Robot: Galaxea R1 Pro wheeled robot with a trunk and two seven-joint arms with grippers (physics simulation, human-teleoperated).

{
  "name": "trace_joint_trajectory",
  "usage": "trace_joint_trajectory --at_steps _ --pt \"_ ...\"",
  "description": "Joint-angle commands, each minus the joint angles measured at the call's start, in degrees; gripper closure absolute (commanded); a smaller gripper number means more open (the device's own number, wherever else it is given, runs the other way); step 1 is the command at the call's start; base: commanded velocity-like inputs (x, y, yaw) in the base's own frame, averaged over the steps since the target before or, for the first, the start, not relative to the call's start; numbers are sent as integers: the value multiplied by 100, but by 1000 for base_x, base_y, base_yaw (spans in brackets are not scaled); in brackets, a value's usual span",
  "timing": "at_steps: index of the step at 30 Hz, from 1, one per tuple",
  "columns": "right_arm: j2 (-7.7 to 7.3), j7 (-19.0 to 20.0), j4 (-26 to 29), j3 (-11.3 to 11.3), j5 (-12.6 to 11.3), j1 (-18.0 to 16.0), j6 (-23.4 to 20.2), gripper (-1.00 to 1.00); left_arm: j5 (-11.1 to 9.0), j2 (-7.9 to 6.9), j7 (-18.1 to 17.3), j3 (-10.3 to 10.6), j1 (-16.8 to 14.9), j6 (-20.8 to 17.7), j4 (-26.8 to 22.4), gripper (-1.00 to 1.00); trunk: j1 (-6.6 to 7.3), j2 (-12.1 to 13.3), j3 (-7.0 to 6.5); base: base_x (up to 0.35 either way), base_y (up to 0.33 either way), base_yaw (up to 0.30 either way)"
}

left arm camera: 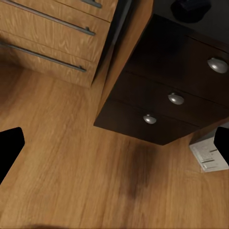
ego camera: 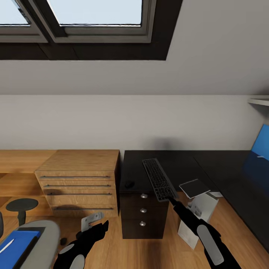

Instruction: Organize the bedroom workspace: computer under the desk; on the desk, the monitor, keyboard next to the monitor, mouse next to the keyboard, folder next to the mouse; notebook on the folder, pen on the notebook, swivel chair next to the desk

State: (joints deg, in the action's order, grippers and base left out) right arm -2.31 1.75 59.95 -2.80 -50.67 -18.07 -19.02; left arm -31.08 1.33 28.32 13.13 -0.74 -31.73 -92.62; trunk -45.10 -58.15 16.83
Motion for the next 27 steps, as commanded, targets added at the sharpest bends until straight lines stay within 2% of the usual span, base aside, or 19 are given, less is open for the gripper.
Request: trace_joint_trajectory --at_steps 1,9,14,15,19,20,21,22,23,27 --pt "1 16 -20 -14 -24 -3 -31 -100 -63 1 61 6 -5 -9 -6 -100 -23 -47 26 0 0 0" --pt "16 9 -112 -19 -17 -3 23 -100 -78 7 76 9 -5 -16 2 -100 -199 -368 170 0 0 0" --pt "3 69 -365 -50 -34 -3 175 -100 -82 7 77 12 -5 -17 10 -100 -309 -568 259 0 0 0" --pt "-3 488 -577 -123 -125 -3 184 -100 -76 7 80 57 -5 -14 14 -100 -331 -608 277 0 0 0" --pt "-10 1338 -1042 -314 -213 -3 182 -100 -68 7 171 103 -5 -9 15 -100 -418 -769 349 0 0 0" --pt "-13 2065 -1377 -563 -242 -3 177 -100 -74 7 350 134 -5 -4 16 -100 -440 -809 367 0 0 0" --pt "-14 2222 -1441 -631 -247 -3 174 -100 -76 7 390 150 -5 -3 16 -100 -462 -849 385 0 0 0" --pt "-14 2589 -1588 -845 -259 -3 158 -100 -79 7 476 215 -5 1 16 -100 -484 -889 403 0 0 0" --pt "-15 2907 -1740 -1178 -290 -3 128 -100 -85 7 550 318 -5 7 16 -100 -506 -929 421 0 0 0" --pt "-14 2981 -1762 -1257 -298 -3 127 -100 -84 7 566 343 -5 8 23 -100 -594 -1090 493 0 0 0"
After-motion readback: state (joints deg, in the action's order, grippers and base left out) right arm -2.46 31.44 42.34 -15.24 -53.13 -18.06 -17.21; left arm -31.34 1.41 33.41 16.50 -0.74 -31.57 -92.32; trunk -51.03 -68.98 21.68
